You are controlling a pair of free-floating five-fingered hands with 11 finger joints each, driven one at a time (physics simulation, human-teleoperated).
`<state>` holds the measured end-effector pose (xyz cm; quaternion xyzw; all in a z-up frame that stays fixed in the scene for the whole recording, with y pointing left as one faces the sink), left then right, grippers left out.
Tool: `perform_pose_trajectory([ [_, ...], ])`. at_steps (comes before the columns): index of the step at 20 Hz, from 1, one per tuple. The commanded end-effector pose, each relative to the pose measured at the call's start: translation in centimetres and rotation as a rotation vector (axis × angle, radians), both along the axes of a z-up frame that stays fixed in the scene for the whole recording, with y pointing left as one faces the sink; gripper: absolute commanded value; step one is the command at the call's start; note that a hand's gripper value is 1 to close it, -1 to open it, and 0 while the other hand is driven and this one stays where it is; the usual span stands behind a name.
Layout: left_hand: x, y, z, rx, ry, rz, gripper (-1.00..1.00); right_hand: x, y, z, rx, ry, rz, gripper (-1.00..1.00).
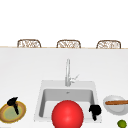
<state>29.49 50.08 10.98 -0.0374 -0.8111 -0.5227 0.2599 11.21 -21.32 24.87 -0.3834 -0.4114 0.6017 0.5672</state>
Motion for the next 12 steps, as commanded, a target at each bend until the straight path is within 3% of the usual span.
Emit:
perform_pose_trajectory([
  [1,1.8,1.6,-2.1,0.0,0.078,0.0,-1.0,0.0,0.0,0.0,0.0,0.0,0.0,0.0],
  [2,2.2,2.2,-2.1,-0.008,0.082,-0.003,-1.0,0.0,0.0,0.0,0.0,0.0,0.0,0.0],
  [3,2.6,2.5,-2.4,-0.024,0.083,-0.004,1.0,0.0,0.0,0.0,0.0,0.0,0.0,0.0],
  [4,2.9,2.9,-1.8,-0.02,0.112,-0.045,1.0,0.0,0.0,0.0,0.0,0.0,0.0,0.0],
  [5,3.4,3.2,-1.6,-0.007,0.082,-0.044,1.0,0.0,0.0,0.0,0.0,0.0,0.0,0.0],
  [6,3.8,3.7,-1.4,-0.015,0.065,-0.04,1.0,0.0,0.0,0.0,0.0,0.0,0.0,0.0],
  [8,4.4,4.6,-0.7,-0.009,0.043,-0.091,1.0,0.0,0.0,0.0,0.0,0.0,0.0,0.0],
  [9,4.6,5.0,-0.6,-0.011,0.049,-0.105,1.0,0.0,0.0,0.0,0.0,0.0,0.0,0.0],
  [12,5.3,5.8,-0.9,-0.04,0.05,-0.107,1.0,0.0,0.0,0.0,0.0,0.0,0.0,0.0],
])
